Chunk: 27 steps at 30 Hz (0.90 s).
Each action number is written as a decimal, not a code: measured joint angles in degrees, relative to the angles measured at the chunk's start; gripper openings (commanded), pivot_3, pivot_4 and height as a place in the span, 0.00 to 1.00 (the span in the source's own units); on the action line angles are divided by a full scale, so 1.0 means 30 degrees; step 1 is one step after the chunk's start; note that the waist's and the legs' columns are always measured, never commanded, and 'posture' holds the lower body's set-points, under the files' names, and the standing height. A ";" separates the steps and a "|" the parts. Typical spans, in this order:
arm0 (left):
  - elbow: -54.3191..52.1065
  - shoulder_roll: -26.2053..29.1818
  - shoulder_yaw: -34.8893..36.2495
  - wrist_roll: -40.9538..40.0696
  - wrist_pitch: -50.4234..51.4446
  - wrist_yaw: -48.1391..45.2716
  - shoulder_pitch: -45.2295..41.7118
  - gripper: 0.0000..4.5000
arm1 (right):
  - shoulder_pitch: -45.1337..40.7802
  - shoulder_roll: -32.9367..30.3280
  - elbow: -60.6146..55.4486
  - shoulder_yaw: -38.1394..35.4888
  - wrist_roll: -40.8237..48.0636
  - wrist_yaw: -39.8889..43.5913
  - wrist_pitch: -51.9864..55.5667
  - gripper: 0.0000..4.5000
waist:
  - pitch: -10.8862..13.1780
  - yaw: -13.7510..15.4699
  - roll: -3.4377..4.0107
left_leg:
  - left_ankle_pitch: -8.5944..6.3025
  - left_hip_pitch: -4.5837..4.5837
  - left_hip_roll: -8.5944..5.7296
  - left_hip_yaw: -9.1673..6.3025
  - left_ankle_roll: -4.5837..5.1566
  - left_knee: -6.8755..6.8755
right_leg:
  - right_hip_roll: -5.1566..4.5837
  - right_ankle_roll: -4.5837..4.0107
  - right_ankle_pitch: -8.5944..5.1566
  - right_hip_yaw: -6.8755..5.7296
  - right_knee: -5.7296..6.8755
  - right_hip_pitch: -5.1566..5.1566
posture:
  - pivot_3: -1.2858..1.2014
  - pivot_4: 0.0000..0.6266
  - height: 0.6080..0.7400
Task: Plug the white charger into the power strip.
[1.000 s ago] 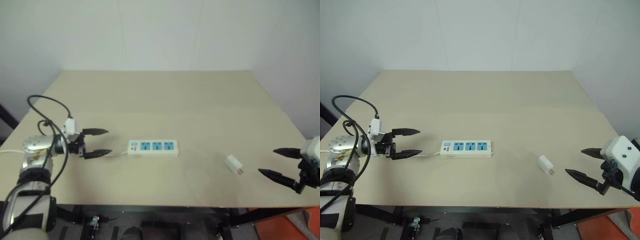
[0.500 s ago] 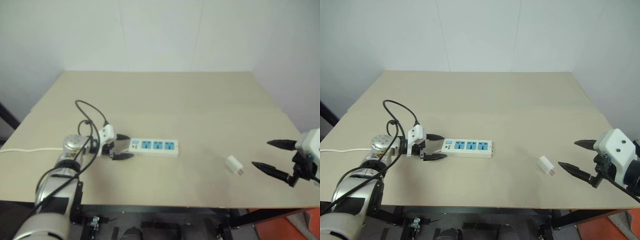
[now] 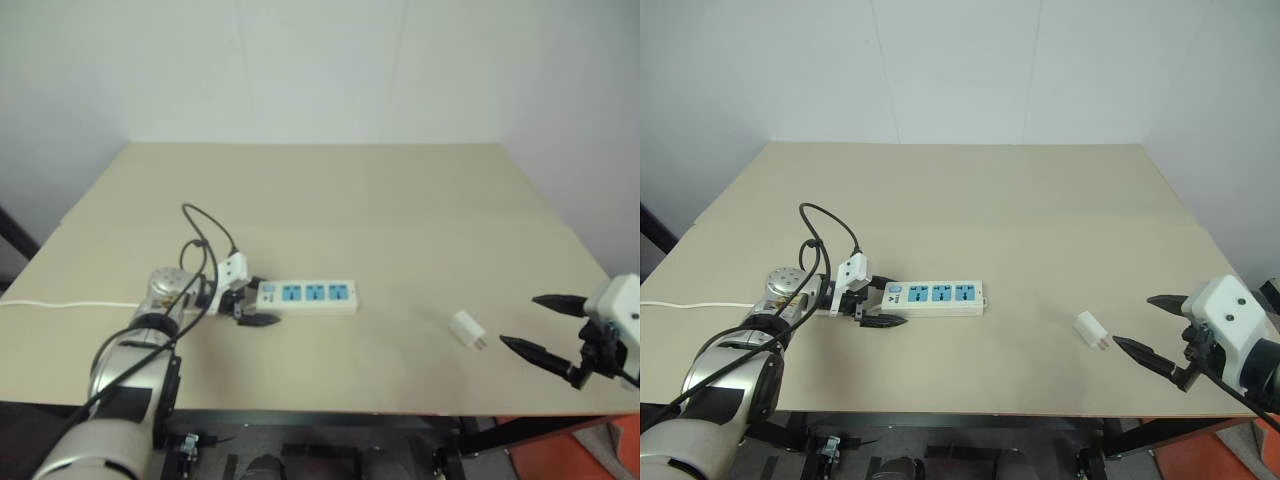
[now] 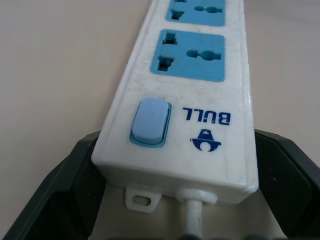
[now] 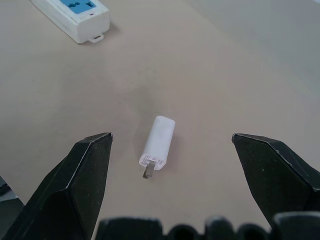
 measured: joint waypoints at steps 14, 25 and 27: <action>-0.0934 0.0221 0.2191 -0.2776 -0.0808 -0.2619 0.2530 0.99 | -0.0829 -0.0066 0.0837 0.1110 -0.0186 -0.0428 -0.0089 1.00 | -0.0001 -0.0004 0.0002 | -0.0001 0.0006 0.0005 -0.0001 0.0001 -0.0001 | -0.0004 -0.0010 0.0004 -0.0001 0.0000 0.0004 | 0.52 0.24 1.00; -0.1177 -0.0511 0.3511 -0.3741 -0.2014 -0.2300 0.3636 0.99 | -0.1539 -0.0216 0.1446 0.1604 -0.0268 -0.0419 -0.0370 1.00 | -0.0111 0.0091 0.0002 | -0.0001 0.0040 -0.0003 0.0000 0.0001 -0.0001 | -0.0010 -0.0001 -0.0001 0.0000 -0.0004 0.0040 | 0.52 0.24 1.00; -0.1158 -0.0558 0.3424 -0.3642 -0.2011 -0.2149 0.3599 0.99 | -0.1549 -0.0215 0.1534 0.1712 -0.0300 -0.0440 -0.0370 1.00 | -0.0142 0.0156 0.0003 | -0.0001 0.0041 -0.0005 0.0000 0.0001 -0.0002 | -0.0011 -0.0001 -0.0001 0.0000 -0.0005 0.0041 | 0.52 0.24 1.00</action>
